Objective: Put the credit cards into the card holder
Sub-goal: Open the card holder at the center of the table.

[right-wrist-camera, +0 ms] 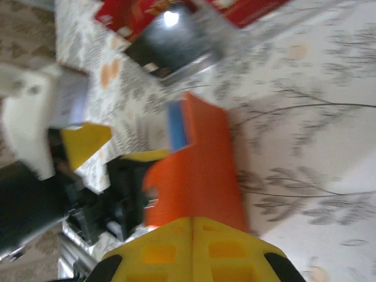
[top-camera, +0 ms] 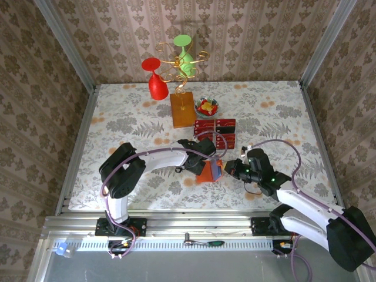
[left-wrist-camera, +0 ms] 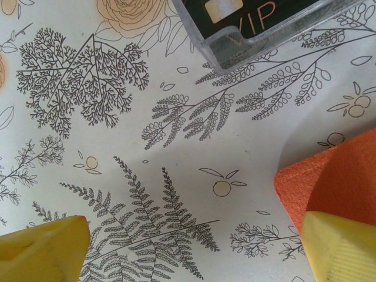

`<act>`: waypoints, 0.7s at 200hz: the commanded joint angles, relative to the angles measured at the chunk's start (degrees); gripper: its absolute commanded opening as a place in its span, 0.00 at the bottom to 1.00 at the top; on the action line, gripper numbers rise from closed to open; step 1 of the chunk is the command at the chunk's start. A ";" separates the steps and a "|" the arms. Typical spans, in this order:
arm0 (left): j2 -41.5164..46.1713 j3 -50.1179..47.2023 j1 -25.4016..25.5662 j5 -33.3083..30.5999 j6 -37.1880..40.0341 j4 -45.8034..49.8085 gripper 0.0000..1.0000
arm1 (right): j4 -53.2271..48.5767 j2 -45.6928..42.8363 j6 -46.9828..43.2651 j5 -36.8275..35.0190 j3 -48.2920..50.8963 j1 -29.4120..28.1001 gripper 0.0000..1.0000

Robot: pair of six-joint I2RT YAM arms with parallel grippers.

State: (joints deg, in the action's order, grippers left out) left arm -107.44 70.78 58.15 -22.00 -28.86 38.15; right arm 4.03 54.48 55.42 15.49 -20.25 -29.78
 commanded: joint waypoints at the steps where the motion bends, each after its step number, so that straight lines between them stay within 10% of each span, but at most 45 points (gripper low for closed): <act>1: -0.83 0.61 0.47 -1.23 -0.07 1.39 0.93 | -1.28 -0.98 -2.68 -2.57 -3.27 -3.62 0.01; 68: -1.00 1.02 0.47 -1.47 0.08 1.73 0.93 | 6.60 10.90 -2.42 -3.60 -5.21 -8.89 0.00; 140: -1.63 3.18 0.47 -1.38 0.82 2.62 0.93 | 3.53 8.02 -4.51 -4.79 -2.15 -1.82 0.00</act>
State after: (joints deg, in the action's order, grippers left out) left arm -107.98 71.81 58.15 -22.37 -28.71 38.63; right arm 8.82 64.53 52.53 12.38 -24.18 -34.00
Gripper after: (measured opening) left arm 0.932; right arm 0.063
